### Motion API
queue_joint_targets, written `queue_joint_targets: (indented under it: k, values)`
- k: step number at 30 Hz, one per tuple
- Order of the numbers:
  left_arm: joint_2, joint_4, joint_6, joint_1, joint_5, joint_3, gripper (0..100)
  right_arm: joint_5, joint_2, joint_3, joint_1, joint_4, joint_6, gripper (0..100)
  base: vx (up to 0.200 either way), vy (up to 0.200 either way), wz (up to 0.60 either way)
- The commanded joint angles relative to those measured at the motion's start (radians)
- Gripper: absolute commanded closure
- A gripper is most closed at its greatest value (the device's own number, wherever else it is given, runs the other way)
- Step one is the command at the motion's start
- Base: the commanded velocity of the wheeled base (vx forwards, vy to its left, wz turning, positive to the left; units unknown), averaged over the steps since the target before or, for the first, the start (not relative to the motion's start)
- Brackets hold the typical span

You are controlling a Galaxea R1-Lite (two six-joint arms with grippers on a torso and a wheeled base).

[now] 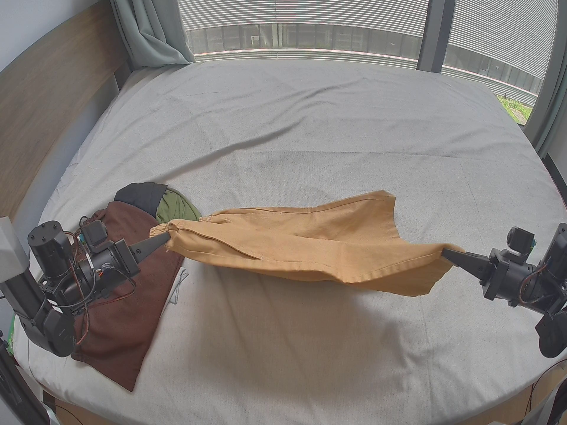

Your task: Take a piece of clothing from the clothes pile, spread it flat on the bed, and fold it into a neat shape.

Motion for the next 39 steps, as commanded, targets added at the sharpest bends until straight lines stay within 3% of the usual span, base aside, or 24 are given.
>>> queue_joint_targets:
  k: [1, 13, 39]
  values:
    - [0.047, -0.002, 0.004, -0.018, 0.021, 0.0, 100, -0.002, 0.056, -0.032, 0.003, -0.001, 0.006, 100, 0.0, 0.0, 0.0]
    - [0.098, -0.002, 0.007, -0.025, 0.027, -0.027, 100, -0.004, 0.134, -0.149, -0.005, 0.003, 0.01, 100, 0.0, 0.0, 0.0]
    - [0.205, 0.0, -0.001, -0.023, 0.191, -0.165, 100, -0.004, 0.344, -0.474, -0.054, 0.008, 0.093, 100, 0.0, 0.0, 0.0]
